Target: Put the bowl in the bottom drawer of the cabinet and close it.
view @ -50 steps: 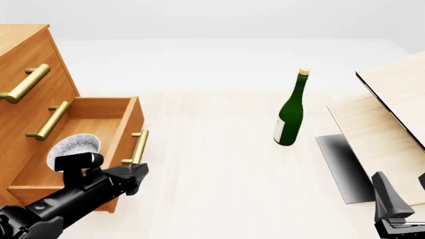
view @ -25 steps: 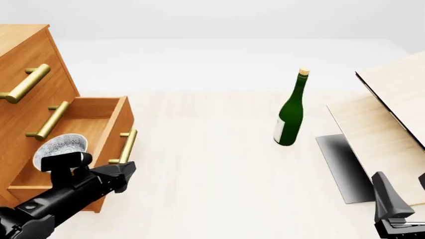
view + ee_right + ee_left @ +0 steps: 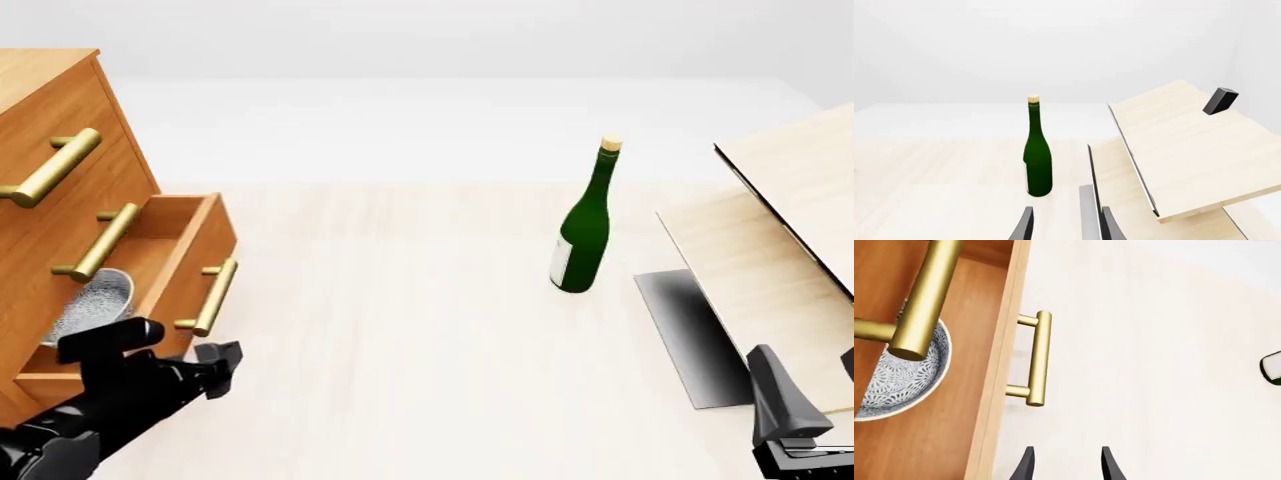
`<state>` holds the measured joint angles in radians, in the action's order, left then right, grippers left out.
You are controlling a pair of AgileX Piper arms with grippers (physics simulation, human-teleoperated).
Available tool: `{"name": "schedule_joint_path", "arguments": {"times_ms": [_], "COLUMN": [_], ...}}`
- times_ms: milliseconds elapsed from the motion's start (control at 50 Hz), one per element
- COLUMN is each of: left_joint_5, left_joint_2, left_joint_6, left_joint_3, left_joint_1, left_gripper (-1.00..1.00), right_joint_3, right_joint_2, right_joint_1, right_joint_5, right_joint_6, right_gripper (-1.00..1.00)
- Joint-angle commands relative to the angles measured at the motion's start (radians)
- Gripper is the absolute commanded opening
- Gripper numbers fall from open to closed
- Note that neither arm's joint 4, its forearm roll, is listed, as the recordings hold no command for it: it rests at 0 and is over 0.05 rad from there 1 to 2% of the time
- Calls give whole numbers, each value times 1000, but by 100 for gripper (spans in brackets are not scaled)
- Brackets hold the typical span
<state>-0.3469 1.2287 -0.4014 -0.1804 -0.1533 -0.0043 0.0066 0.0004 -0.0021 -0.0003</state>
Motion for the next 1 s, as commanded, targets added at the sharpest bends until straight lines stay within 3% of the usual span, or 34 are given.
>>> {"name": "schedule_joint_path", "arguments": {"times_ms": [20,660,1000], "left_joint_5": [19,31,-23], "left_joint_2": [-2,-34,13], "left_joint_6": [44,93,47], "left_joint_3": [10,1,-7], "left_joint_1": [66,203,249], "left_gripper": [100,100,100], "right_joint_3": [0,0,0], "right_joint_2": [0,0,0], "right_joint_1": [0,0,0], "right_joint_5": [0,0,0], "right_joint_6": [0,0,0], "right_gripper": [100,100,100]}}
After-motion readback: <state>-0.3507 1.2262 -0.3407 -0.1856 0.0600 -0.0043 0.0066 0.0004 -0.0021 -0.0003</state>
